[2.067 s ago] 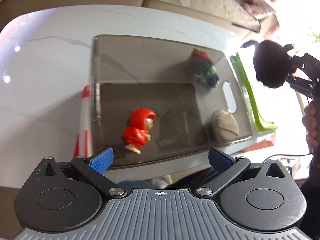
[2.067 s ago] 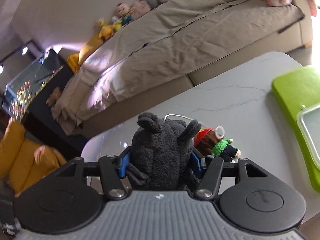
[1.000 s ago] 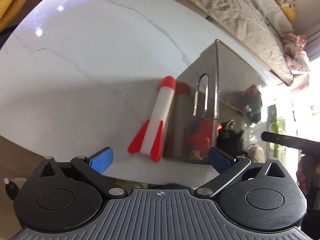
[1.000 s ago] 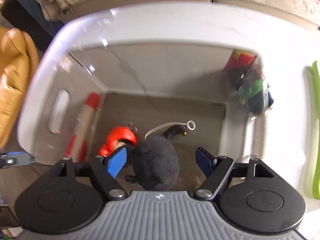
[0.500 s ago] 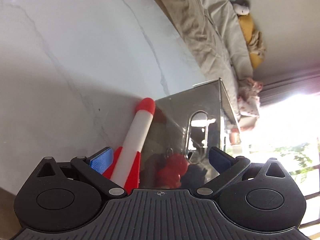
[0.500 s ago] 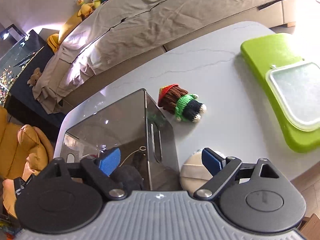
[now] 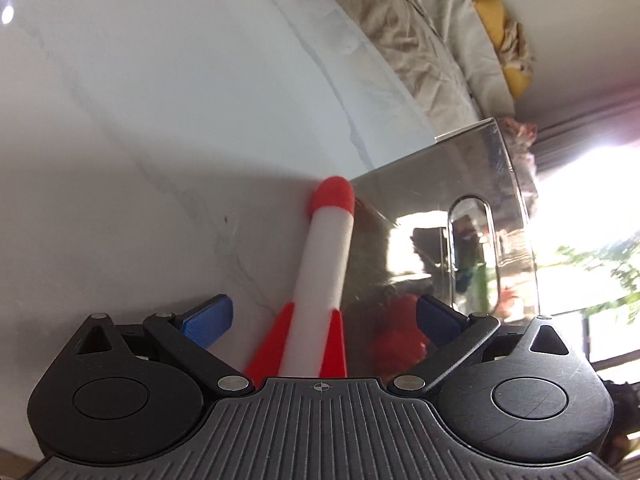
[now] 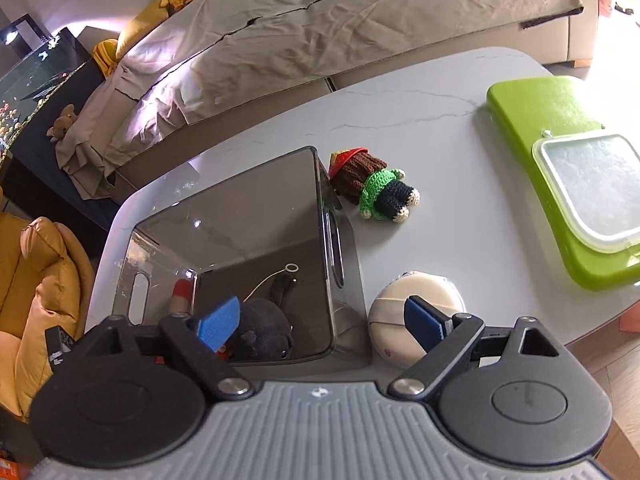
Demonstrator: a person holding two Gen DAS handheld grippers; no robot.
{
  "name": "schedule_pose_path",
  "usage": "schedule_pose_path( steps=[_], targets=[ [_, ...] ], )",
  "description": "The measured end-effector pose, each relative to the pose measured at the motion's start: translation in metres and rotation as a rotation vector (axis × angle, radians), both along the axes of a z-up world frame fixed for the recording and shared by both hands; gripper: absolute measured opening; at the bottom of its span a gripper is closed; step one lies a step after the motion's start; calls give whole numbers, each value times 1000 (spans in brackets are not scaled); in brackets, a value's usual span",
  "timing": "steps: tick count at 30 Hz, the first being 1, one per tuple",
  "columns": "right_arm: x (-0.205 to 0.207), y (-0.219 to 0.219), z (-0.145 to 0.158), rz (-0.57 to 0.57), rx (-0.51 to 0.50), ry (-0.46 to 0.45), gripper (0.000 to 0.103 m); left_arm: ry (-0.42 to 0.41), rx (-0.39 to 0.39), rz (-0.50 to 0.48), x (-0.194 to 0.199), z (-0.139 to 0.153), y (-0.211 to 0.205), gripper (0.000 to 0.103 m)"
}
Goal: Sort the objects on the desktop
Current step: 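Close the left tool around the red-and-white foam rocket, then lift the rocket with the left tool, lower it into the bin, release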
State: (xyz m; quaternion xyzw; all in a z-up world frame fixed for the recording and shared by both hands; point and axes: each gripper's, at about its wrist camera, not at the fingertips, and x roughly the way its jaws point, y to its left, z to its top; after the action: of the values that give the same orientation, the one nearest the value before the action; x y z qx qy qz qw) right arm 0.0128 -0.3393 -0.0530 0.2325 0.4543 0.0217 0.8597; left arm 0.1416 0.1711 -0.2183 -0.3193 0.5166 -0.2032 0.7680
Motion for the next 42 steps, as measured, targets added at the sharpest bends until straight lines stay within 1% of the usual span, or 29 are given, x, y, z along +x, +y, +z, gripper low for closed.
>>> schedule_pose_path(
  steps=[2, 4, 5, 6, 7, 8, 9, 10, 11, 13, 14, 16, 19, 21, 22, 24, 26, 29, 31, 34, 35, 36, 37, 38, 40, 42],
  targets=[
    [0, 4, -1, 6, 6, 8, 91, -13, 93, -40, 7, 8, -11, 98],
    [-1, 7, -1, 11, 2, 10, 91, -25, 195, -87, 12, 17, -23, 91],
    [-1, 8, -1, 12, 1, 10, 91, -32, 254, -112, 13, 20, -30, 81],
    [-2, 8, 0, 13, 0, 10, 91, -39, 313, -137, 14, 23, -38, 69],
    [-2, 8, 0, 12, 0, 11, 91, -40, 343, -164, 16, 25, -43, 67],
    [-2, 8, 0, 9, 1, 12, 92, -29, 324, -195, 18, 24, -47, 63],
    [-3, 8, -1, 6, 3, 14, 92, 0, 272, -220, 21, 21, -48, 46],
    [-3, 7, -2, 5, 5, 16, 92, 35, 225, -230, 23, 17, -48, 39],
    [-3, 7, -2, 3, 7, 19, 92, 37, 215, -230, 24, 15, -48, 38],
    [-4, 5, -5, -2, 12, 25, 92, 25, 222, -246, 25, 15, -50, 39],
    [-4, 5, -6, -3, 15, 29, 92, 21, 230, -250, 19, 15, -45, 40],
    [-5, 4, -10, -3, 25, 41, 92, 14, 257, -262, 17, 18, -48, 41],
    [-3, 3, -16, -5, 43, 59, 92, 1, 298, -295, 20, 19, -60, 47],
    [-3, 4, -19, -2, 51, 66, 92, -13, 311, -322, 22, 20, -70, 62],
    [-3, 5, -20, -1, 54, 68, 92, -23, 318, -340, 22, 22, -75, 66],
    [-3, 7, -21, 5, 60, 73, 92, -34, 324, -368, 22, 23, -84, 84],
    [-4, 8, -21, 8, 63, 74, 92, -32, 326, -372, 21, 23, -90, 91],
    [-8, 5, -19, 0, 70, 66, 92, -26, 335, -350, 18, 23, -91, 93],
    [-11, 2, -19, -9, 78, 60, 92, -29, 328, -331, 16, 23, -90, 92],
    [-14, -4, -19, -23, 93, 56, 92, -20, 331, -287, 16, 21, -83, 79],
    [-15, -6, -20, -28, 100, 55, 92, -16, 337, -272, 17, 21, -80, 70],
    [-16, -7, -21, -32, 107, 55, 92, -11, 353, -256, 17, 21, -79, 57],
    [-16, -9, -23, -37, 117, 55, 92, -6, 372, -240, 18, 21, -77, 49],
    [-16, -11, -24, -40, 129, 57, 92, -1, 392, -224, 19, 20, -75, 34],
    [-17, -13, -27, -43, 147, 57, 92, 20, 383, -190, 18, 20, -68, 33],
    [-19, -15, -28, -45, 156, 48, 92, 31, 405, -166, 16, 22, -65, 32]
  ],
)
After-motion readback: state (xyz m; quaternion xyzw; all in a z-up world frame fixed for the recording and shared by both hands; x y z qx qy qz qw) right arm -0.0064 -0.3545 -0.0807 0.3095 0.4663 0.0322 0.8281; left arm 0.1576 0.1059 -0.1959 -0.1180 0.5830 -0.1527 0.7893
